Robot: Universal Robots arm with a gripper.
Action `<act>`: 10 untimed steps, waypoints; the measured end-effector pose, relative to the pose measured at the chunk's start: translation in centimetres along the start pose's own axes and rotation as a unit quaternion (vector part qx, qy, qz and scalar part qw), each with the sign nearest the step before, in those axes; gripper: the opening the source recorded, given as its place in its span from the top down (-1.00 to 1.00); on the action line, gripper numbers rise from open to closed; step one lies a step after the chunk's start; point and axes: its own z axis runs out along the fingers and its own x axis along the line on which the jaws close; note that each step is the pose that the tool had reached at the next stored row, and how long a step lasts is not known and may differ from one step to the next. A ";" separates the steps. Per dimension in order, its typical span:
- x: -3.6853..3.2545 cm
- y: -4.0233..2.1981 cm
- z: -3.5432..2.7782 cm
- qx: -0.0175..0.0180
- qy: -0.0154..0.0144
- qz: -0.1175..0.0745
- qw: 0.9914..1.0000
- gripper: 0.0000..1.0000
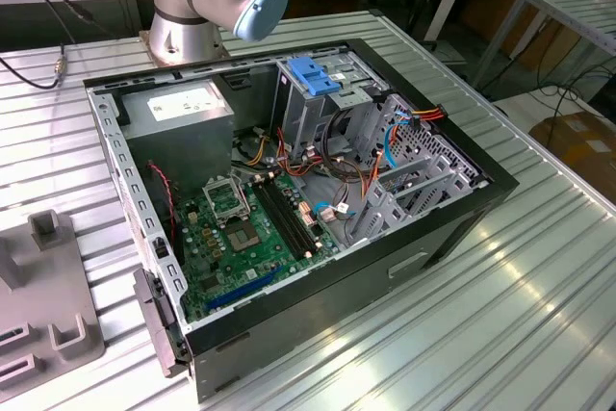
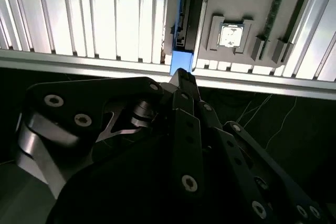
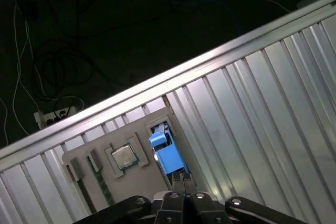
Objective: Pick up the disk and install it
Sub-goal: 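Pick up the disk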
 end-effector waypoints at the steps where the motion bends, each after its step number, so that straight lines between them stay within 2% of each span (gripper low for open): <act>1: 0.00 0.00 0.00 0.000 0.000 0.000 1.000 0.80; 6: 0.00 0.00 0.00 0.000 0.000 -0.009 1.000 0.80; 10: 0.00 0.00 0.00 -0.001 0.000 -0.029 1.000 0.80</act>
